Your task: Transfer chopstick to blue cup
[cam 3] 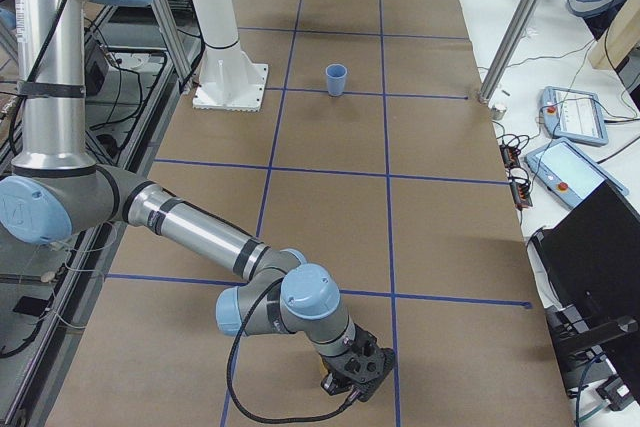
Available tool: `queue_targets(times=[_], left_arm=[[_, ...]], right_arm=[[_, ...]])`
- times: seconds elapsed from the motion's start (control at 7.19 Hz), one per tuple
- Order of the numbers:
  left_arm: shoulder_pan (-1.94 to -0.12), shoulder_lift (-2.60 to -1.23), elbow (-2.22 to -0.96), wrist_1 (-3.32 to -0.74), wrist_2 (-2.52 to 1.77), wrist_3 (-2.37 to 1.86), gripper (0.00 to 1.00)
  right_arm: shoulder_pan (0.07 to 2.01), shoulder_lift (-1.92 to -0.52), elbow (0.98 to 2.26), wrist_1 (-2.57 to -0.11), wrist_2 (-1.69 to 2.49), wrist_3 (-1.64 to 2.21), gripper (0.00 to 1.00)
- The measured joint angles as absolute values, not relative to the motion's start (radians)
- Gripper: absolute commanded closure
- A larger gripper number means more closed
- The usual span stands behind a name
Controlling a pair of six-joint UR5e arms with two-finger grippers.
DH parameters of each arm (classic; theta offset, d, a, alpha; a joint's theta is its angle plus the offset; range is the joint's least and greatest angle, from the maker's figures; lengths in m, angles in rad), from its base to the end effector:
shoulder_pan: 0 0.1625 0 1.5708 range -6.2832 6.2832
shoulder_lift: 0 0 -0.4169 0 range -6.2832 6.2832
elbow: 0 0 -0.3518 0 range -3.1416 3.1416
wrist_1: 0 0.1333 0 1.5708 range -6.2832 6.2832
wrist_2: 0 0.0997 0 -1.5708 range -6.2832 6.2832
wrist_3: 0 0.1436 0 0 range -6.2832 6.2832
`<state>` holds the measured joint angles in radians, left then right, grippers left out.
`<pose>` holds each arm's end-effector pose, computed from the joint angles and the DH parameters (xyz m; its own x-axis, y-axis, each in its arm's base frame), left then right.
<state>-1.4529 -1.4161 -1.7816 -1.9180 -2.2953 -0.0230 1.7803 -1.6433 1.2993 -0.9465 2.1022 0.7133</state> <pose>0.0116 -0.4225 0.6145 0.7153 0.3253 -0.6184 -0.0918 0.9211 0.3783 0.1489 -0.4090 0.7883 0.5289 0.6469 0.5493 -0.7220 0.6832 -0.1094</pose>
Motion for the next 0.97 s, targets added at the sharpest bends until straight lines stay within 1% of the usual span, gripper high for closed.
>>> queue_targets(times=[0.97], left_arm=[[-1.453, -1.416, -1.775, -1.918, -2.296, -0.023, 0.01]], right_arm=[[1.814, -1.651, 1.385, -0.958, 2.136, 0.691, 1.0]])
